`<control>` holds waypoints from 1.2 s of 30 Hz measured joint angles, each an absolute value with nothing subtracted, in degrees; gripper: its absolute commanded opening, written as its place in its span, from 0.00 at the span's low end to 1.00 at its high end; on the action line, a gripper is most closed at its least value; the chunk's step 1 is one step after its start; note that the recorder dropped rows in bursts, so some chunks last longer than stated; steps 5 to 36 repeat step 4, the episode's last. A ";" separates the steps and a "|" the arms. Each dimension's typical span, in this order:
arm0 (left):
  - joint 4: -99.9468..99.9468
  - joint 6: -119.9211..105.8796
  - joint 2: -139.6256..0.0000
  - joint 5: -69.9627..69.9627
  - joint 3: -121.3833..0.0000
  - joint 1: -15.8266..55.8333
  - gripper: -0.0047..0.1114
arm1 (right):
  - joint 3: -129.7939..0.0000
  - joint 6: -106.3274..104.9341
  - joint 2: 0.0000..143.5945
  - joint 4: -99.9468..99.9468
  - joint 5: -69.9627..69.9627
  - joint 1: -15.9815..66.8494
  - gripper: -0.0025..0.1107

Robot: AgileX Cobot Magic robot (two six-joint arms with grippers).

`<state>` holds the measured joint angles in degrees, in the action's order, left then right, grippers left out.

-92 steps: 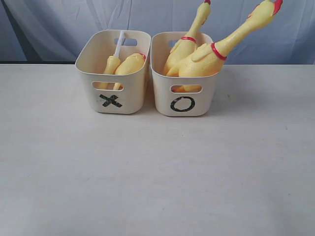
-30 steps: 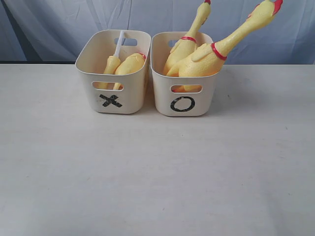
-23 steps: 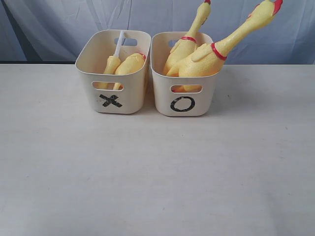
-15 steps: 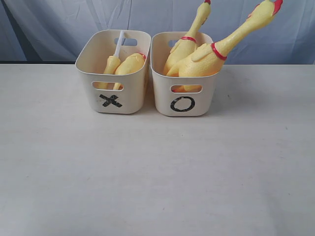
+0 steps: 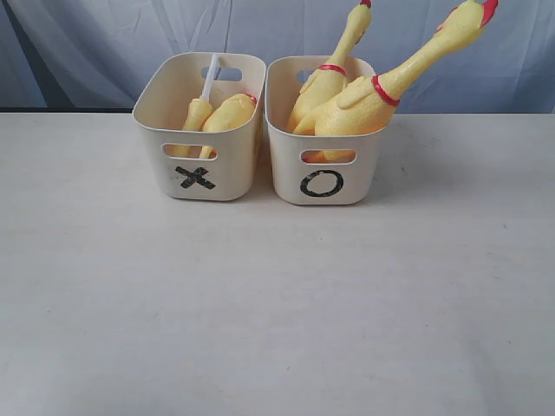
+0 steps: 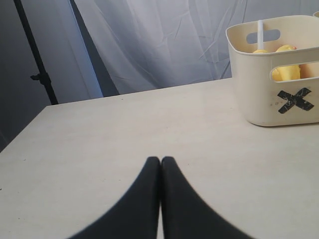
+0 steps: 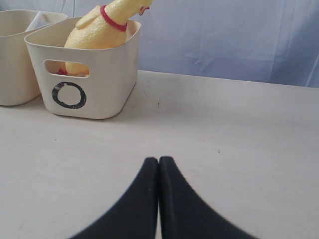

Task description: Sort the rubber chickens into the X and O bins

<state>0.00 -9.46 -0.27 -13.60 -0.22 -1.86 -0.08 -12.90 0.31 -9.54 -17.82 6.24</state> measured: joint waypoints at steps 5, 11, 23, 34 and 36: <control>0.00 -9.46 -0.27 -13.60 -0.22 -1.86 0.04 | -0.08 -12.90 0.31 -9.54 -17.82 6.24 0.02; 0.00 -9.46 -0.27 -13.60 -0.22 -1.86 0.04 | -0.08 -12.90 0.31 -9.54 -17.82 6.24 0.02; 0.00 -9.46 -0.27 -13.60 -0.22 -1.86 0.04 | -0.08 -12.90 0.31 -9.54 -17.82 6.24 0.02; 0.00 -9.46 -0.27 -13.60 -0.22 -1.86 0.04 | -0.08 -12.90 0.31 -9.54 -17.82 6.24 0.02; 0.00 -9.46 -0.27 -13.60 -0.22 -1.86 0.04 | -0.08 -12.90 0.31 -9.54 -17.82 6.24 0.02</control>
